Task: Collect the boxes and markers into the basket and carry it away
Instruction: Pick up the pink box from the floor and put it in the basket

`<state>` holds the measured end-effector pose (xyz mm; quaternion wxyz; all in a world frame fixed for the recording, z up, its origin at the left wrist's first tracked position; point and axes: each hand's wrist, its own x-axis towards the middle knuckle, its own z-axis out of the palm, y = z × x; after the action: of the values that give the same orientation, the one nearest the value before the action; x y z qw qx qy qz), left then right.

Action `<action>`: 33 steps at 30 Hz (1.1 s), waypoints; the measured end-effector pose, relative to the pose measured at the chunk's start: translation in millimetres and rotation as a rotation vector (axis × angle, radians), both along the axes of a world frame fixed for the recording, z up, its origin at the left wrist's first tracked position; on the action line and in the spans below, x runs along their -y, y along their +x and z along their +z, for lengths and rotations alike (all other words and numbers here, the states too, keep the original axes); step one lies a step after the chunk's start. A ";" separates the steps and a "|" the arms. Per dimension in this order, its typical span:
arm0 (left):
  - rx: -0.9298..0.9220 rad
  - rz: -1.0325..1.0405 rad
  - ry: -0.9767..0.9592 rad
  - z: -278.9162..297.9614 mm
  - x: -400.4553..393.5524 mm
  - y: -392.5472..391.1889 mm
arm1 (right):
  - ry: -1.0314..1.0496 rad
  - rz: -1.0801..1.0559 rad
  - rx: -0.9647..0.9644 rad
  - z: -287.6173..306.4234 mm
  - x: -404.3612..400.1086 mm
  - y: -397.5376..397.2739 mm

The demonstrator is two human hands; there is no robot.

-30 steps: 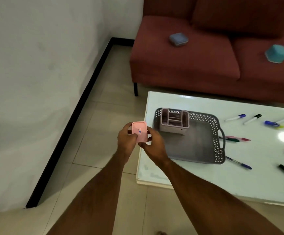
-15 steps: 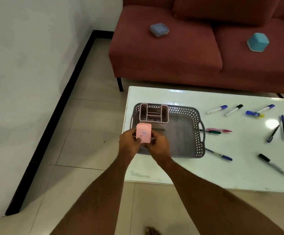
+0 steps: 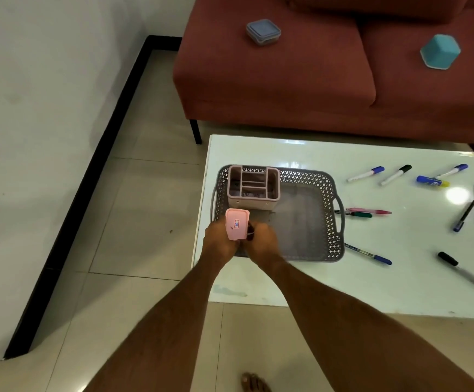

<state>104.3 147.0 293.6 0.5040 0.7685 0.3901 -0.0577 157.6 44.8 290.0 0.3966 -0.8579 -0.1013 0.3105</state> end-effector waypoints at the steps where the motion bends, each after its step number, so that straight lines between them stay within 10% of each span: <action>1: 0.004 0.014 -0.020 -1.7 0.3 0.7 | -0.004 0.007 -0.003 -1.1 -0.3 0.6; 24: -0.015 0.140 0.034 -5.9 15.6 7.4 | -0.053 0.050 0.026 -13.4 8.7 12.2; 33: 0.087 0.185 0.195 38.9 2.2 10.2 | 0.102 -0.008 0.378 28.1 15.2 17.8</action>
<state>114.5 144.8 332.5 0.4463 0.7764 0.4408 0.0603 175.4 29.7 318.1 0.4148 -0.8801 -0.1860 0.1369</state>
